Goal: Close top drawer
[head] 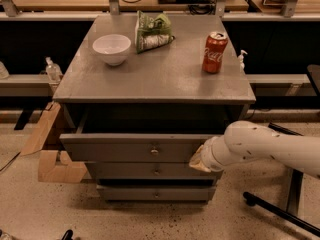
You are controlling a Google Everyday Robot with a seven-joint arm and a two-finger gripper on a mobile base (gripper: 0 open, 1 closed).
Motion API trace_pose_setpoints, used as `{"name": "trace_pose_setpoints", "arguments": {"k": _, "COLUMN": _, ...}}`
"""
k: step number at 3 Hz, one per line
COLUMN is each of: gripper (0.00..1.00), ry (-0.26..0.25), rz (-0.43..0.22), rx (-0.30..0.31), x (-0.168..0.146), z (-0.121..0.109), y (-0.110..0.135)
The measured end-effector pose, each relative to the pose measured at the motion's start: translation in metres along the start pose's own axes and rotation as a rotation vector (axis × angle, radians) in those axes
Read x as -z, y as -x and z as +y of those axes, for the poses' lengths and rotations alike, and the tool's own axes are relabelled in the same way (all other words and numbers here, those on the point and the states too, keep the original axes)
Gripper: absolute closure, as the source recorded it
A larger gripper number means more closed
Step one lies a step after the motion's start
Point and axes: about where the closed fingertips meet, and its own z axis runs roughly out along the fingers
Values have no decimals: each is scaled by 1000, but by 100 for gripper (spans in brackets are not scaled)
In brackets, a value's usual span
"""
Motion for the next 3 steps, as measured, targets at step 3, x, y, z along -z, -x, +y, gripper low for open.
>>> {"name": "trace_pose_setpoints", "arguments": {"k": 3, "gripper": 0, "ry": 3, "rz": -1, "rx": 3, "x": -1, "z": 1, "y": 1}}
